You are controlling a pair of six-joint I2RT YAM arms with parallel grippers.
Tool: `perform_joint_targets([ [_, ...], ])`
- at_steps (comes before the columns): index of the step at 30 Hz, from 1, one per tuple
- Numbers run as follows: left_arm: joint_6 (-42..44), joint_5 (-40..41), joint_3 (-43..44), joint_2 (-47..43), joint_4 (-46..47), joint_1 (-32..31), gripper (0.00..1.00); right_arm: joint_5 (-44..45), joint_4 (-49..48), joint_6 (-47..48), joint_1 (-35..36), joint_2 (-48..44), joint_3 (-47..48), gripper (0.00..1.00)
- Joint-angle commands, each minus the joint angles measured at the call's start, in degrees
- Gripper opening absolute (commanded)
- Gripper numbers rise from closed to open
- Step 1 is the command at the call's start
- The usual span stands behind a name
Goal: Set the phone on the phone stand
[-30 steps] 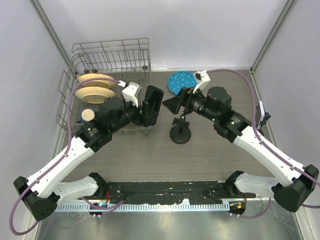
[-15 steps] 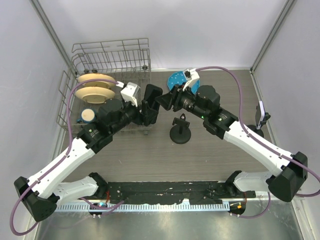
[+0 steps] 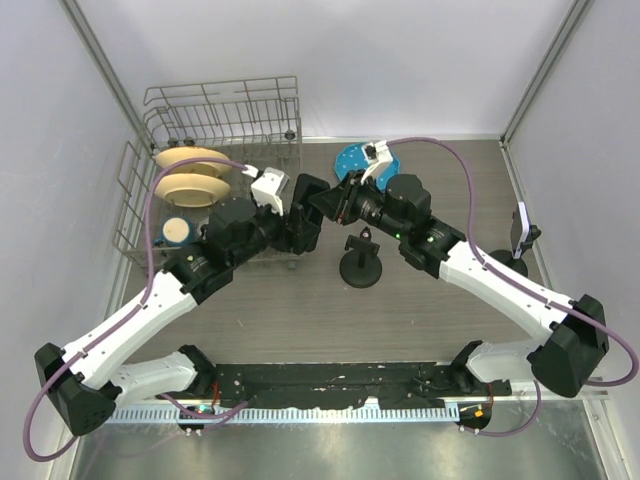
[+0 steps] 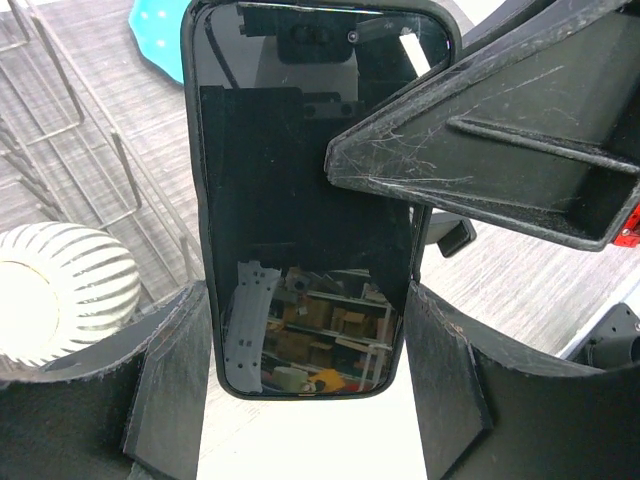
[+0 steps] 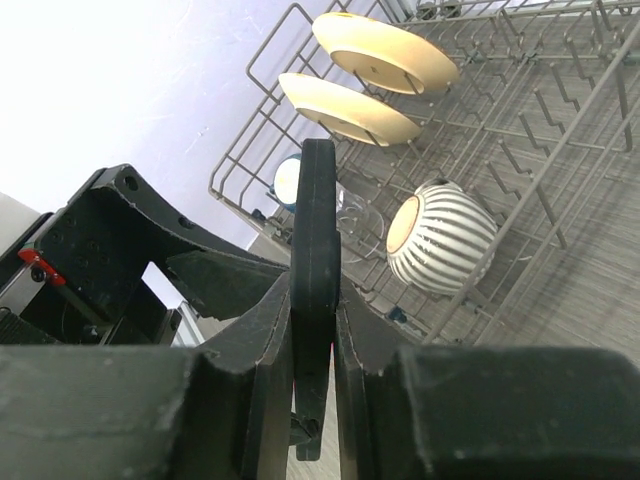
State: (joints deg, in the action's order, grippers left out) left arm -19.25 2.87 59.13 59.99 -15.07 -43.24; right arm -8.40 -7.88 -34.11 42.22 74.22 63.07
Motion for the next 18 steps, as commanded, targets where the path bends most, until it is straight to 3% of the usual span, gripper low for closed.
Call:
perform_joint_targets([
  [1, 0.8, -7.2, 2.4, -1.8, 5.5, -1.0, 0.65, 0.6, -1.8, 3.4, 0.0, -5.2, -2.2, 0.01],
  [2, 1.1, -9.6, 1.9, -2.5, 6.0, -1.0, 0.75, 0.6, -1.0, 4.4, -0.1, -6.1, -2.5, 0.01],
  [3, 1.5, -11.1, 1.3, -3.2, 7.7, -1.1, 0.93, 0.1, 0.5, 5.2, -0.5, -7.1, -3.3, 0.01],
  [4, 1.9, -12.2, 0.0, -4.8, 8.6, -1.1, 1.00, -0.3, 1.1, 6.8, -0.7, -8.9, -3.8, 0.01],
  [8, 3.3, -17.8, -0.7, -6.8, 10.7, -1.0, 1.00, -5.3, 4.7, 10.2, -3.5, -13.6, -6.3, 0.01],
  [13, 3.9, -24.8, -0.2, -7.3, 10.4, -1.0, 0.98, -21.4, 5.9, 13.0, -10.4, -18.9, -10.2, 0.01],
  [18, 2.1, -31.3, -0.7, -6.9, 12.6, -0.4, 0.98, -35.3, 4.6, 17.8, -11.1, -23.5, -12.7, 0.01],
])
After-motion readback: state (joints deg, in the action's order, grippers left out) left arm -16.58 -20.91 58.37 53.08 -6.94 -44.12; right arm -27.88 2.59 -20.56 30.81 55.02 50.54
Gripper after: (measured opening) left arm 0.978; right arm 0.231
